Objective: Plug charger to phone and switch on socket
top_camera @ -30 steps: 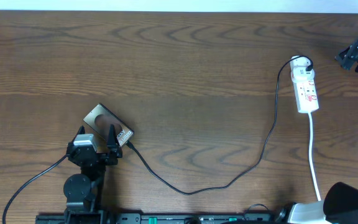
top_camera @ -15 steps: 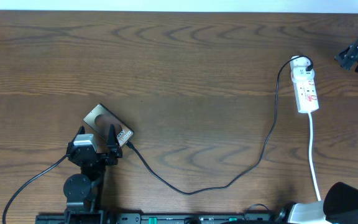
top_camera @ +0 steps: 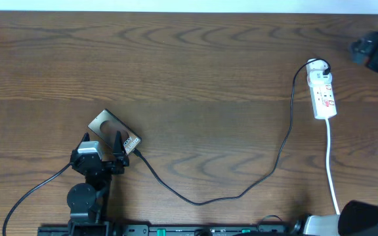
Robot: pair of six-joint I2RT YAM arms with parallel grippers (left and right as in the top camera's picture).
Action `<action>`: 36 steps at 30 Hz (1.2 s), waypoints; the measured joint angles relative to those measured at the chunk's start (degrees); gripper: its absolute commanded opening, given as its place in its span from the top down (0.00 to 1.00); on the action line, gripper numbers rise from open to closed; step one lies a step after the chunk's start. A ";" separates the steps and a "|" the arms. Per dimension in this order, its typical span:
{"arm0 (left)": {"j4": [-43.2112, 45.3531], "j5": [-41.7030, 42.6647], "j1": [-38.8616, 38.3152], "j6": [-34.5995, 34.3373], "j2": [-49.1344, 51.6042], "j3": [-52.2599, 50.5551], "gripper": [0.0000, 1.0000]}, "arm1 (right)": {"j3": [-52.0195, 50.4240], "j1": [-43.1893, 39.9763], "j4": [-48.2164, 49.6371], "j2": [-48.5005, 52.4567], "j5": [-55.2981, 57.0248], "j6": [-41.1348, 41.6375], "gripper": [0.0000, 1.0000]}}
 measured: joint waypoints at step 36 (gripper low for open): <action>-0.42 0.00 0.09 0.02 0.04 0.33 0.19 | -102.97 17.92 62.71 -76.41 11.19 -2.82 0.01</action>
